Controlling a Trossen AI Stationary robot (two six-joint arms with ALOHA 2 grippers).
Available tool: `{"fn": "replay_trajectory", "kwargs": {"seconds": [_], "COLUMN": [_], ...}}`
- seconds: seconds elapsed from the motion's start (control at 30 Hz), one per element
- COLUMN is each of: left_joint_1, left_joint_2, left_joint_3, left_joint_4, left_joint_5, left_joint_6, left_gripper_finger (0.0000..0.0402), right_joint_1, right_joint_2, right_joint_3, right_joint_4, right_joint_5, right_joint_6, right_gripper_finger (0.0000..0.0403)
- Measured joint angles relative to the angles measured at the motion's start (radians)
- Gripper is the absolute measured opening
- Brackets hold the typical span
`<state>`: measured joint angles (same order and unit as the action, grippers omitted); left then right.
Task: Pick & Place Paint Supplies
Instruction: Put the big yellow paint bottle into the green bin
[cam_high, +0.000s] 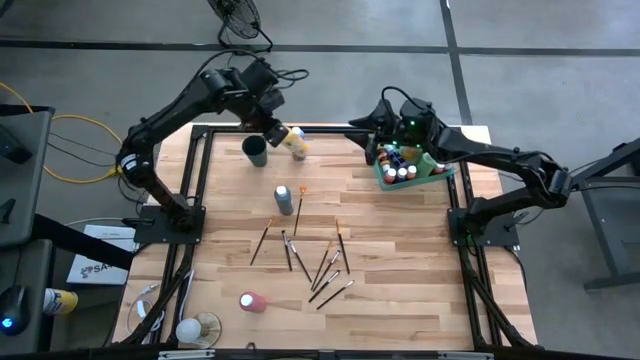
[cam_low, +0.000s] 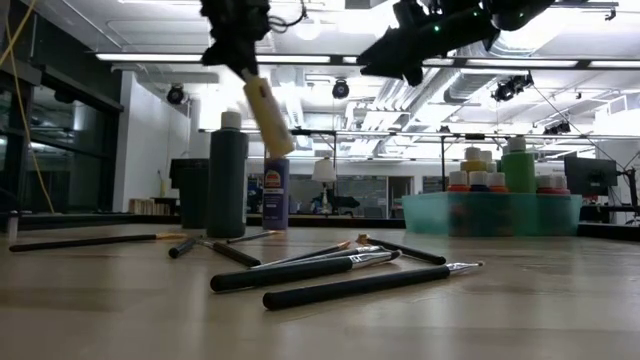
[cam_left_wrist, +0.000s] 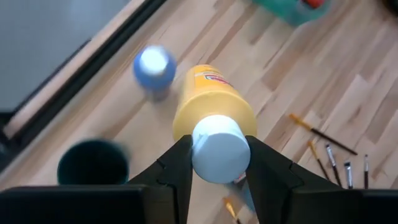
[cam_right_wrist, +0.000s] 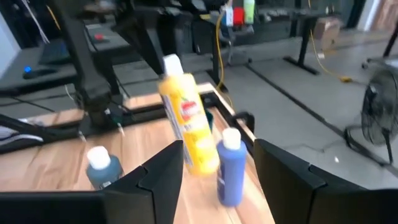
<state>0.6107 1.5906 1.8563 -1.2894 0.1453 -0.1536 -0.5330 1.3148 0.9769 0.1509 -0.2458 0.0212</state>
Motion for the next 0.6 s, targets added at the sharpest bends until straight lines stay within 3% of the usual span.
{"fn": "replay_trajectory", "kwargs": {"seconds": [0.23, 0.43, 0.6], "left_joint_1": [-0.059, -0.101, -0.129], "left_joint_2": [0.138, 0.241, 0.285], "left_joint_3": [0.184, 0.326, 0.384], "left_joint_4": [0.008, 0.008, 0.011], "left_joint_5": [0.005, 0.005, 0.025], "left_joint_6": [0.027, 0.037, 0.037], "left_gripper_finger": [0.0116, 0.0116, 0.0116], "right_joint_1": [0.059, 0.146, 0.200], "right_joint_2": [0.000, 0.027, 0.089], "right_joint_3": [0.000, 0.000, 0.000], "right_joint_4": [0.026, 0.051, 0.150], "right_joint_5": [0.025, 0.192, 0.346], "right_joint_6": [-0.034, -0.169, -0.218], "right_gripper_finger": [0.0249, 0.0315, 0.0328]}}
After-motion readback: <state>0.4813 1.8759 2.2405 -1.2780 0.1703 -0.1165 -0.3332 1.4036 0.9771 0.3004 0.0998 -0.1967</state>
